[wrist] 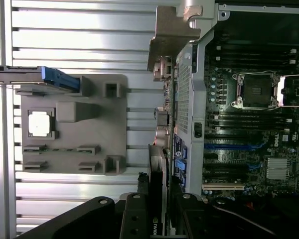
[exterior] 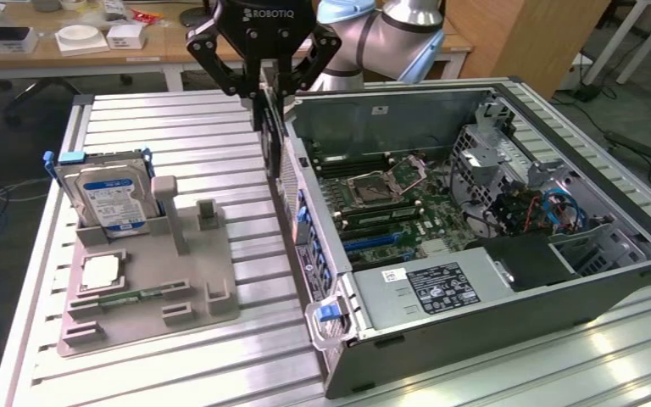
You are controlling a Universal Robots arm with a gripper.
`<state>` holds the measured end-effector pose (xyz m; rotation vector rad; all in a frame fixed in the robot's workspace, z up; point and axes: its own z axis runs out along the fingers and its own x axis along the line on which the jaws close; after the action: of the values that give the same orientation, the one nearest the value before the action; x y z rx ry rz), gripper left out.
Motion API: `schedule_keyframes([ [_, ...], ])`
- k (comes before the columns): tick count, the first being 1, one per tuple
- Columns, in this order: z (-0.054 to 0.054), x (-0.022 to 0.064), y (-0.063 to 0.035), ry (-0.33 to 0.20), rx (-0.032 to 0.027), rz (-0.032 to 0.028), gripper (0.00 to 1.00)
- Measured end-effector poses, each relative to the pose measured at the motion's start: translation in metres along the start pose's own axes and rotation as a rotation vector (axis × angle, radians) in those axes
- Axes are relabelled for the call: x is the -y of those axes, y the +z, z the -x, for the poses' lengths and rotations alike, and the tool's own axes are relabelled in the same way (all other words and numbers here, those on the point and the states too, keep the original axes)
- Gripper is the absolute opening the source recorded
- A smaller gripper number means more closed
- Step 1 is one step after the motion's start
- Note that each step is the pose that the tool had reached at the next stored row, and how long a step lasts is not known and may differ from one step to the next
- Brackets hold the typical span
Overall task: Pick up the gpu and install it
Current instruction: 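Pick up the gpu and move the gpu toward the slot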
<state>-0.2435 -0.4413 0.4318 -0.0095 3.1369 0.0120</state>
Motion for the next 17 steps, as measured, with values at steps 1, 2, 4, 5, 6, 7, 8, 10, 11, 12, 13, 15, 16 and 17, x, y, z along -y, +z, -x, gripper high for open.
schedule_keyframes([
  [1, 0.001, 0.0000, 0.0000, 0.000, 0.0000, 0.0000, 0.26],
  [2, 0.002, 0.0000, 0.0000, 0.000, -0.0001, 0.0000, 0.26],
  [4, 0.004, 0.0000, 0.0000, 0.000, 0.0000, 0.0000, 0.26],
  [5, 0.005, 0.0000, 0.0001, 0.000, 0.0000, 0.0001, 0.26],
  [6, 0.006, 0.0000, 0.0000, 0.000, 0.0000, 0.0000, 0.26],
  [7, 0.007, 0.0000, 0.0000, -0.001, 0.0000, 0.0000, 0.26],
  [8, 0.008, 0.0000, 0.0000, -0.001, -0.0001, 0.0000, 0.26],
  [10, 0.009, 0.0000, 0.0000, -0.001, -0.0001, 0.0000, 0.26],
  [11, 0.010, 0.0001, 0.0000, -0.001, 0.0000, 0.0000, 0.26],
  [12, 0.011, 0.0001, 0.0000, -0.001, 0.0000, 0.0000, 0.26],
  [13, 0.012, 0.0000, 0.0001, -0.001, -0.0001, 0.0000, 0.26],
  [15, 0.014, 0.0001, 0.0001, -0.002, -0.0001, 0.0000, 0.26],
  [16, 0.015, 0.0001, 0.0000, -0.002, -0.0001, 0.0000, 0.26],
  [17, 0.016, 0.0001, 0.0001, -0.002, 0.0000, 0.0000, 0.26],
])
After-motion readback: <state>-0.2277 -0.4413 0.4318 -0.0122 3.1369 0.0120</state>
